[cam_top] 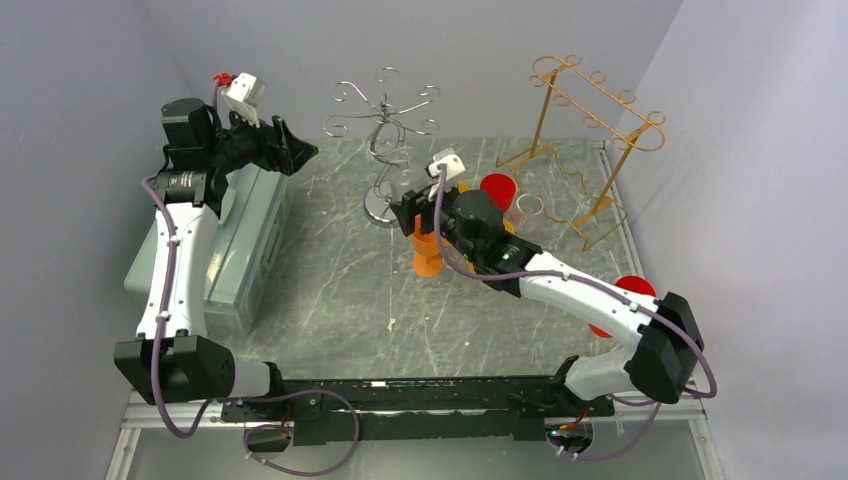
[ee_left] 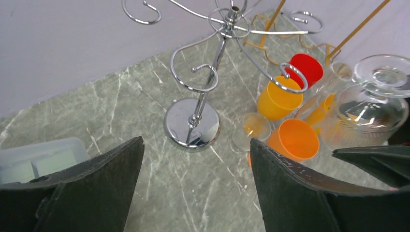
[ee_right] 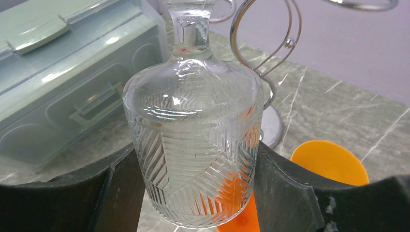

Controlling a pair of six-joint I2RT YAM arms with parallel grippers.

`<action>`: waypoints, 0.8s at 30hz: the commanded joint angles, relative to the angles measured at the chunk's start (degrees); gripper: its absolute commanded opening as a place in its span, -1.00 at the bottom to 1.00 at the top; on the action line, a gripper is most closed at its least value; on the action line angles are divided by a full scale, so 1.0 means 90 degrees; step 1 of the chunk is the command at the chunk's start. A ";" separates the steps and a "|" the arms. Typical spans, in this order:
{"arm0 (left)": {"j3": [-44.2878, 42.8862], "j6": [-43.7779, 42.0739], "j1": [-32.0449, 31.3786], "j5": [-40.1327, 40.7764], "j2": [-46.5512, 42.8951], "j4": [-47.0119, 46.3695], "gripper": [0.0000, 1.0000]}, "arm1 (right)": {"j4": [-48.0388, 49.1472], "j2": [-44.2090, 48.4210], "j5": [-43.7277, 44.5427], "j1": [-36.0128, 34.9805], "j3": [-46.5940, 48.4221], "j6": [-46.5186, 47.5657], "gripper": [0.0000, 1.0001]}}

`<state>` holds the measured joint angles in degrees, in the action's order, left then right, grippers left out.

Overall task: Place the wine glass upside down on the wine glass rack
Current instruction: Turn the wine glass upside down at the wine rack.

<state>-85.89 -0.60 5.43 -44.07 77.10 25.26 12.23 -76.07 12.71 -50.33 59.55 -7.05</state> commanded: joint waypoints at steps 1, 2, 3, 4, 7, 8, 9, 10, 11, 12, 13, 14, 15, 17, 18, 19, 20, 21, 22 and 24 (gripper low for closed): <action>-0.0232 0.0872 0.0006 0.0171 -0.0031 -0.0662 0.67 | 0.0946 -0.0238 -0.0222 0.0210 0.0629 0.0341 -1.00; -0.0241 0.0882 0.0010 0.0184 0.0003 -0.0688 0.65 | 0.1011 -0.0297 -0.0237 0.0256 0.0651 0.0376 -1.00; -0.0242 0.0886 0.0011 0.0188 0.0044 -0.0721 0.61 | 0.1057 -0.0358 -0.0269 0.0306 0.0671 0.0389 -1.00; -0.0256 0.0887 0.0007 0.0201 0.0090 -0.0730 0.59 | 0.1104 -0.0409 -0.0311 0.0367 0.0685 0.0395 -1.00; -0.0387 0.0878 0.0009 0.0219 0.0292 -0.0673 0.48 | 0.1221 -0.0521 -0.0450 0.0545 0.0688 0.0357 -1.00; -0.0447 0.0876 0.0013 0.0221 0.0363 -0.0630 0.46 | 0.1240 -0.0569 -0.0513 0.0607 0.0702 0.0332 -1.00; -0.0509 0.0872 0.0007 0.0210 0.0450 -0.0607 0.45 | 0.1260 -0.0622 -0.0578 0.0659 0.0728 0.0318 -1.00; -0.0544 0.0868 0.0009 0.0201 0.0503 -0.0596 0.45 | 0.1272 -0.0674 -0.0624 0.0698 0.0757 0.0328 -1.00; -0.0569 0.0876 0.0011 0.0188 0.0543 -0.0606 0.44 | 0.1285 -0.0734 -0.0673 0.0728 0.0791 0.0327 -1.00; -0.0587 0.0864 0.0010 0.0162 0.0581 -0.0617 0.43 | 0.1300 -0.0803 -0.0712 0.0753 0.0824 0.0325 -1.00; -0.0606 0.0845 0.0009 0.0152 0.0613 -0.0616 0.41 | 0.1336 -0.0843 -0.0756 0.0778 0.0847 0.0323 -1.00; -0.0620 0.0834 0.0011 0.0151 0.0642 -0.0623 0.40 | 0.1366 -0.0888 -0.0789 0.0802 0.0873 0.0301 -1.00; -0.0623 0.0803 0.0008 0.0134 0.0667 -0.0641 0.39 | 0.1393 -0.0930 -0.0825 0.0830 0.0903 0.0269 -1.00; -0.0628 0.0782 0.0011 0.0087 0.0712 -0.0679 0.39 | 0.1440 -0.1044 -0.0885 0.0876 0.0975 0.0195 -1.00; -0.0623 0.0768 0.0004 0.0044 0.0727 -0.0690 0.39 | 0.1457 -0.1100 -0.0930 0.0896 0.1017 0.0153 -1.00; -0.0632 0.0745 0.0006 0.0002 0.0743 -0.0692 0.39 | 0.1491 -0.1144 -0.0978 0.0911 0.1044 0.0105 -1.00; -0.0633 0.0728 0.0002 -0.0034 0.0756 -0.0694 0.39 | 0.1587 -0.1184 -0.1032 0.0931 0.1057 0.0042 -1.00; -0.0633 0.0701 0.0002 -0.0054 0.0764 -0.0700 0.39 | 0.1645 -0.1227 -0.1078 0.0948 0.1071 -0.0038 -1.00; -0.0633 0.0672 -0.0002 -0.0061 0.0773 -0.0700 0.40 | 0.1673 -0.1282 -0.1103 0.0952 0.1103 -0.0068 -1.00; -0.0649 0.0614 0.0008 -0.0120 0.0795 -0.0672 0.41 | 0.1704 -0.1421 -0.1142 0.0963 0.1185 -0.0085 -1.00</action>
<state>-89.06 5.56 5.43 -42.94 84.25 20.84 18.61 -88.23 4.64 -42.11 65.65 -6.13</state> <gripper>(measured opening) 0.699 0.696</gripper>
